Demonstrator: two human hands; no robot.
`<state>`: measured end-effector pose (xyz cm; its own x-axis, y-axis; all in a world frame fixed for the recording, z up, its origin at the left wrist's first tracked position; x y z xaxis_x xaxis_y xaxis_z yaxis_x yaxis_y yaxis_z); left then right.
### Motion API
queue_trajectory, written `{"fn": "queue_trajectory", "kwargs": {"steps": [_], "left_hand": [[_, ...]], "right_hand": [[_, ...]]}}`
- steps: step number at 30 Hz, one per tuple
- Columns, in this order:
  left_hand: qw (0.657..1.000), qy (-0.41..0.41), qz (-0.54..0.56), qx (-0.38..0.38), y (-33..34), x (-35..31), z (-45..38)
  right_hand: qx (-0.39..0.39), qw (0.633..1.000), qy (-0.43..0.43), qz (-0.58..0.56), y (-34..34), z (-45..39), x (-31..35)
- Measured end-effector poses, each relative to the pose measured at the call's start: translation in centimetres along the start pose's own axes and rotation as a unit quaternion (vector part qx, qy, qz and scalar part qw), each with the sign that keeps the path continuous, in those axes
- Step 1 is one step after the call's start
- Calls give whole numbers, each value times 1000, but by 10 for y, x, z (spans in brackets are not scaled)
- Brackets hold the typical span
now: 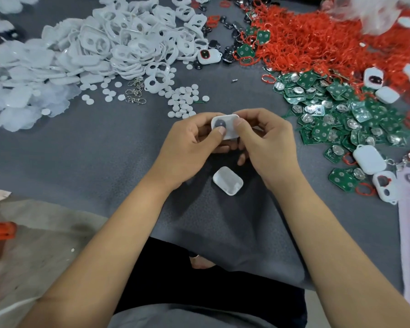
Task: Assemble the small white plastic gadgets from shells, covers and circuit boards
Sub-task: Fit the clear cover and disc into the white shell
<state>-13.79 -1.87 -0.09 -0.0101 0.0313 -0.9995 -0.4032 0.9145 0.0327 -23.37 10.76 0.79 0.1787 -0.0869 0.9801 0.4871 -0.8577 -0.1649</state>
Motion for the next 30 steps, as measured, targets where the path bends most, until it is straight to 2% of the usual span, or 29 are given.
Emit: {"fn": "queue_trajectory", "kwargs": {"steps": [5, 10, 14, 21, 26, 30], "left_hand": [[999, -24, 33, -13, 1, -1, 1], [997, -41, 58, -13, 1, -3, 2], [995, -52, 73, -31, 1, -3, 1], [992, -54, 95, -56, -4, -1, -2], [981, -49, 162, -95, -12, 2, -3], [969, -48, 208, -122, -19, 3, -4]], "right_hand": [[-10, 999, -24, 21, -3, -1, 3], [-51, 998, -42, 22, -23, -9, 7], [-70, 990, -74, 97, -42, -10, 14], [24, 970, -109, 217, -37, -7, 15], [42, 960, -126, 245, -23, -3, 13], [67, 933, -153, 318, -1, 0, 15]]}}
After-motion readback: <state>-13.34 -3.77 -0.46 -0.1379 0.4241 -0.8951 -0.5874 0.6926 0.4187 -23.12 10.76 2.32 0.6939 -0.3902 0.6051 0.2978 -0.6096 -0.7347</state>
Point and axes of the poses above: each hand's wrist, its own z-axis away from the middle knuckle, its own y-axis out of the palm, x = y × z, the point moved 7 cm from there along -z, towards the middle knuckle, and after that the axes turned 2 degrees about -y, right-handed, at the moved point
